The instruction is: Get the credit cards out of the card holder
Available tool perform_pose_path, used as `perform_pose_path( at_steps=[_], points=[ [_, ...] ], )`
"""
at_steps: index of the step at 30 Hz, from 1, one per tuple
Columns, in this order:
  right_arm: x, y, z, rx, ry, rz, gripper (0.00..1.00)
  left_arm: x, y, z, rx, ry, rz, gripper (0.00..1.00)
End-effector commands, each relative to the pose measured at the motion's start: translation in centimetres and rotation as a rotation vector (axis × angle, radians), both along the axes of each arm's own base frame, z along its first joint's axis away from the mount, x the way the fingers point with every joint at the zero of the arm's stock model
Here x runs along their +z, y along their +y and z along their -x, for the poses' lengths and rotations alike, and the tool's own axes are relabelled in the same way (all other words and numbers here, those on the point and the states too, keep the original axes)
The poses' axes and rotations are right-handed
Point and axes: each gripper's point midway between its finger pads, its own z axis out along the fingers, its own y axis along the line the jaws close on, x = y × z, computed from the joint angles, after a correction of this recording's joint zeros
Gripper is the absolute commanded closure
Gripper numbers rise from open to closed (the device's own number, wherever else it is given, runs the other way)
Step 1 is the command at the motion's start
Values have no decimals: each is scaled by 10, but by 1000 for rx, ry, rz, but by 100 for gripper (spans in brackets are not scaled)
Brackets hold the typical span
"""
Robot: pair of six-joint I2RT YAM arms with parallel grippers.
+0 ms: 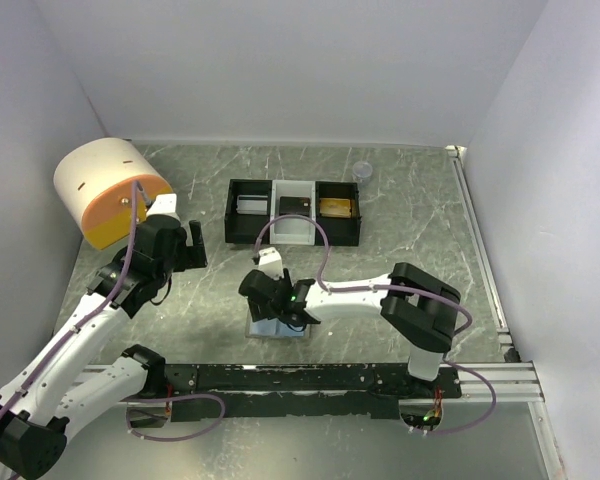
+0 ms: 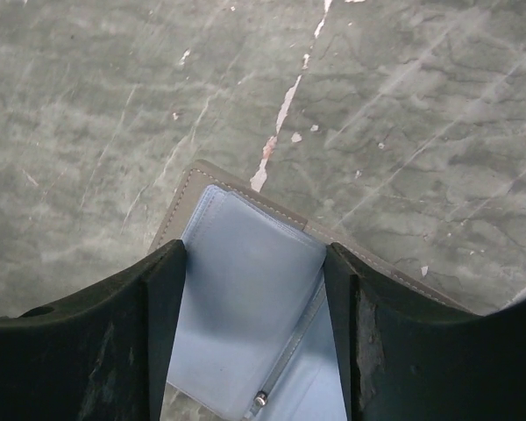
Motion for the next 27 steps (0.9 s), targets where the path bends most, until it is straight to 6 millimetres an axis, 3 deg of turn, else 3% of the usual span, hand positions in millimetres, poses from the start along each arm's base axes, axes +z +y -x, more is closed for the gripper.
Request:
perform_pose_path(
  at_steps=[1,8,13,20,24,27],
  points=[
    [-22,-15,25,133,37,70,49,4,2,-1,17,-12,3,3],
    [-6,-10,32,291,-20,14,50,3,0,-1,10,-8,4,3],
    [9,-3,35,349,-34,-34,46,3,0,-1,11,-7,5,3],
    [-6,-12,31,280,-1,39,62,3,-1,-1,4,-7,10,3],
    [-5,-12,32,257,4,15,67,0,-4,0,-8,3,15,4],
    [5,-6,33,267,3,-18,56,1,-3,-1,-5,3,14,4]
  ],
)
